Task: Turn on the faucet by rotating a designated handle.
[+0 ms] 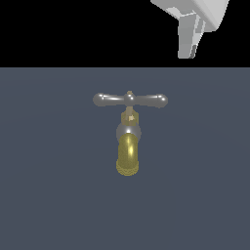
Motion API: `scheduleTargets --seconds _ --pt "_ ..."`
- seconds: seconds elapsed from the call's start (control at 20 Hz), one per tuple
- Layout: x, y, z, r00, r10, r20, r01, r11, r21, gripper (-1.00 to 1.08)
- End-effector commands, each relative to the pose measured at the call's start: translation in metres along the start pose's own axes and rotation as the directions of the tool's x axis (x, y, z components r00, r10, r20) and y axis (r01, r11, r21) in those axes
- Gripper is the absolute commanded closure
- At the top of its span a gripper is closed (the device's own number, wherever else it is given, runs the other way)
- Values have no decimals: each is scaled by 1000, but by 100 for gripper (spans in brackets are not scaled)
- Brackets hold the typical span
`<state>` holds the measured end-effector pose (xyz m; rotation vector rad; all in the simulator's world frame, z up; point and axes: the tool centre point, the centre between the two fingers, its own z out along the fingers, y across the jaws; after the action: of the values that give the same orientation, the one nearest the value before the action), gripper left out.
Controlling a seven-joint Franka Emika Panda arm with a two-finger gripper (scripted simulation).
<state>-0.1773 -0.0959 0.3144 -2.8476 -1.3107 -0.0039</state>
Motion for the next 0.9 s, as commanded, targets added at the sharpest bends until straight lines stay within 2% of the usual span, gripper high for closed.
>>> scheduleTargets --seconds 0.0,0.4,0.85 --pt "2 8 11 998 -60 2 60 998 -1 108" --pt "12 32 46 972 -236 6 236 972 -4 108" --pt "28 54 81 912 -410 10 410 912 -4 108"
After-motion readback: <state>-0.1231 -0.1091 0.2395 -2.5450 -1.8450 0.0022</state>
